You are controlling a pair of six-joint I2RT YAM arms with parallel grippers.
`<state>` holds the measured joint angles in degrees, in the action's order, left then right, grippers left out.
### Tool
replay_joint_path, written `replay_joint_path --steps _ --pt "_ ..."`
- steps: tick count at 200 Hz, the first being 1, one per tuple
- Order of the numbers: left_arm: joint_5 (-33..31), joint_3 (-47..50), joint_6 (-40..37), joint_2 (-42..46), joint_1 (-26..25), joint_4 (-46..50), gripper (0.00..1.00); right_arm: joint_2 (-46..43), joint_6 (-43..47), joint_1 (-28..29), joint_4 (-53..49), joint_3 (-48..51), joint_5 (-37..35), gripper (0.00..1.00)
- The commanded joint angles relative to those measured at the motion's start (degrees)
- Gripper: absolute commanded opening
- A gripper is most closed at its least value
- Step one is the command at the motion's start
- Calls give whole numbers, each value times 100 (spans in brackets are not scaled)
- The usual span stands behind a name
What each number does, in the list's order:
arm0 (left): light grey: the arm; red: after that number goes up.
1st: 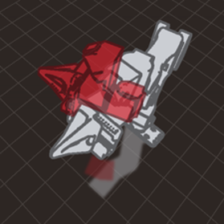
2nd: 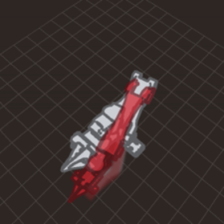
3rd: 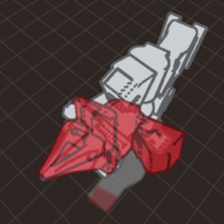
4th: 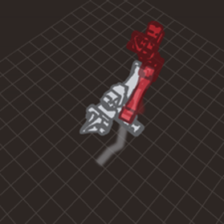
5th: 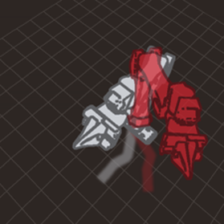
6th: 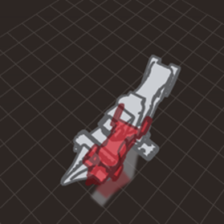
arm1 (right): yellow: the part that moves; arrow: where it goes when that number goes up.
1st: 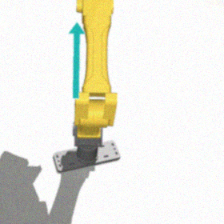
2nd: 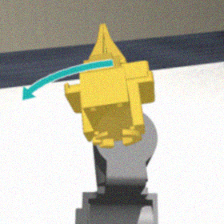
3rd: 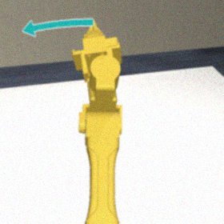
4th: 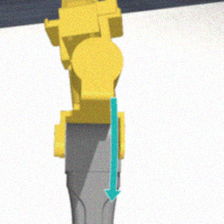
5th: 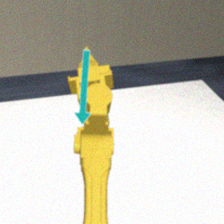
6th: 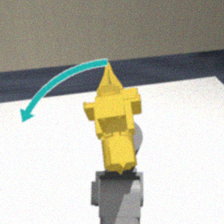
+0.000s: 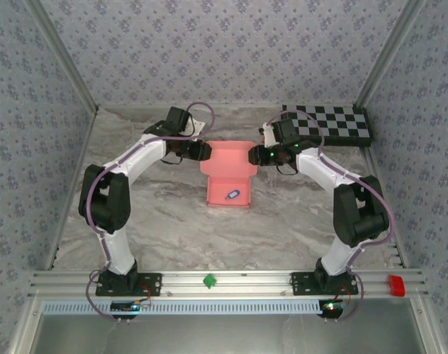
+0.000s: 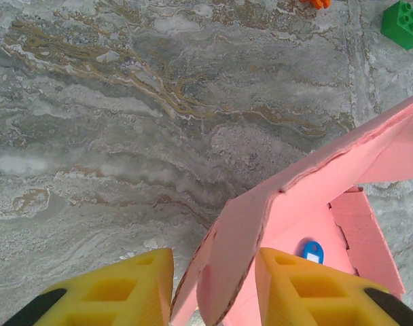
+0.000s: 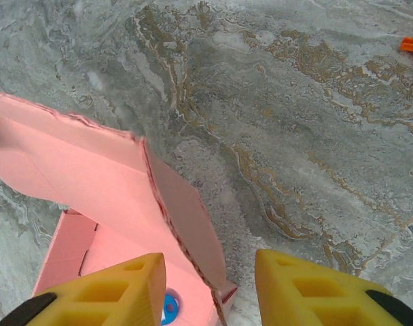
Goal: Fold the paper box
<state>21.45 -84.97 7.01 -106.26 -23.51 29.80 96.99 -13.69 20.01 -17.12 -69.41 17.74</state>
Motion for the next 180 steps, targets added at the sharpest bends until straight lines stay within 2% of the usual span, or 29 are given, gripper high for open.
replay_joint_path --steps 1,21,50,122,180 --pt "155 -142 56 -66 29 -27 34 83 -37 -12 -45 -176 105 40" --pt "149 -151 97 -84 22 -36 29 94 -37 -9 -55 -178 103 40" --pt "149 -143 134 -86 22 -24 26 83 -45 3 -47 -178 99 38" --pt "71 -108 107 -105 26 9 34 57 -10 42 -140 -222 -118 36" --pt "122 -108 134 -194 22 -25 33 79 126 77 -328 -257 -346 35"
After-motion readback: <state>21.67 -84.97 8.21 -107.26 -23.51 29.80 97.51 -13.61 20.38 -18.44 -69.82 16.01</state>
